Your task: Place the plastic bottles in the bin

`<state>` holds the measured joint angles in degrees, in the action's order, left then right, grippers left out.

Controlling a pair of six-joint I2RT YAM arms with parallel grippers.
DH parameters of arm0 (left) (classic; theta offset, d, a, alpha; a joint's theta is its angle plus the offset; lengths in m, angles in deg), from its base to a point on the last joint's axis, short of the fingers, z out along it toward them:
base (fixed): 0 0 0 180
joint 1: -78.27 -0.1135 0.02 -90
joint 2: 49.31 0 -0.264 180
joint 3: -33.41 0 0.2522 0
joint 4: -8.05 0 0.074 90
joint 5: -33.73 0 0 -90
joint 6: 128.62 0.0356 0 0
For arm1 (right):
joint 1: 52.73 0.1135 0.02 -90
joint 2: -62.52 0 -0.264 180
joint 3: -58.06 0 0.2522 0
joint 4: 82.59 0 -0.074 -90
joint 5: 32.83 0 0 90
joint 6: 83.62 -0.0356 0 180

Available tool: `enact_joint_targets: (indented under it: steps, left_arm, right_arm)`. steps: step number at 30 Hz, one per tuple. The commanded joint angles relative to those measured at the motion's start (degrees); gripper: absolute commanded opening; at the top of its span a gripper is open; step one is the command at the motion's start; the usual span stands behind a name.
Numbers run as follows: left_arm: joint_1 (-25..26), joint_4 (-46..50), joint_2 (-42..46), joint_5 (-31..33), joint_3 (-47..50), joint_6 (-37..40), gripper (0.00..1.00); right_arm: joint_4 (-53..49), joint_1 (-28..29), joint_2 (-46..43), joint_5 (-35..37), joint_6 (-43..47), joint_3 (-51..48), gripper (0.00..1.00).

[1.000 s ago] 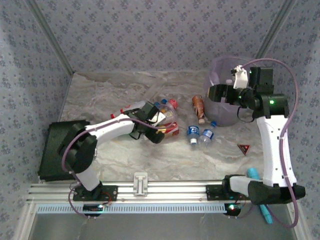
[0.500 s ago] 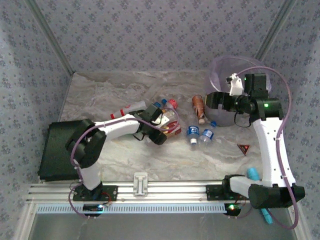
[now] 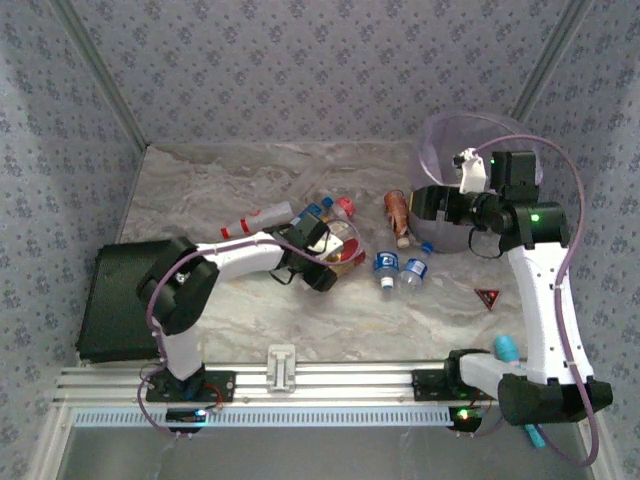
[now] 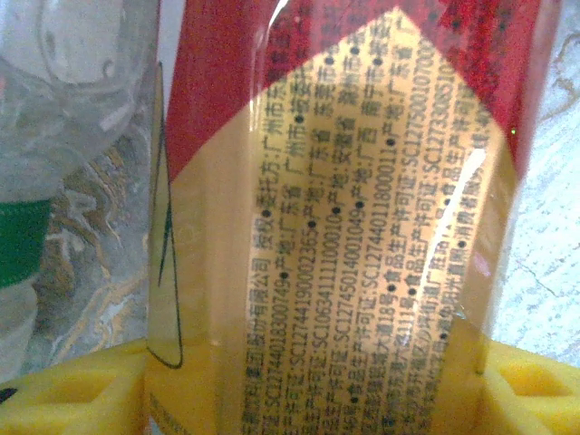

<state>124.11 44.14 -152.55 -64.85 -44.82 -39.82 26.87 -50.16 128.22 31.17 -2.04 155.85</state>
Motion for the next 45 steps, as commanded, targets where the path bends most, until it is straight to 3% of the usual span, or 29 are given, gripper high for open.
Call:
enact_joint_targets:
  steps: [1, 3, 6, 9, 15, 19, 28, 35, 41, 44, 45]
  left_arm:
    - [0.45, 0.72, 4.61, 0.58, 1.92, -2.86, 0.6]
    - [0.54, -1.19, 8.99, 1.78, 4.26, -5.58, 0.58]
    - [0.48, -7.32, 16.5, 4.23, 9.11, -10.68, 0.49]
    - [0.48, -14.23, 22.8, 5.52, 13.39, -15.53, 0.4]
    - [0.48, -27.18, 30.64, 5.77, 19.9, -22.37, 0.36]
    - [0.7, -36.4, 33.72, 4.92, 24.14, -26.23, 0.26]
    - [1.83, -40.6, 34.5, 4.74, 25.73, -25.35, 0.26]
    - [1.96, -40.99, 33.32, 4.68, 25.18, -25.26, 0.26]
    - [1.98, -41.13, 33.46, 4.96, 25.54, -25.25, 0.26]
    - [1.98, -40.82, 33.54, 5.01, 25.54, -25.24, 0.31]
    - [1.98, -40.74, 33.63, 5.06, 25.49, -25.18, 0.38]
  right_arm:
    - [0.51, 0.59, -1.03, -3.36, -1.54, 0.67, 0.89]
    - [1.17, 1.09, -1.22, -4.97, -2.34, 0.79, 0.89]
    - [3.51, 3.4, -0.94, -7.01, -4.43, 0.11, 0.89]
    - [6.54, 7.89, 0.49, -6.92, -6.36, -0.36, 0.88]
    - [20.71, 17.84, 4.91, -3.11, -15.81, -4.39, 0.9]
    - [24.79, 22.68, 10.21, -0.84, -17.5, -3.18, 0.95]
    - [28.54, 27.05, 19.51, -3.31, -20.08, -2.84, 0.97]
    - [33.49, 28.71, 21.56, -3.77, -22.86, -5.89, 0.84]
    - [33.85, 28.53, 21.81, -3.49, -22.69, -6.33, 0.64]
    - [32.97, 28.44, 21.7, -3.13, -22.13, -5.85, 0.61]
    - [32.48, 28.41, 21.68, -2.9, -21.76, -5.42, 0.6]
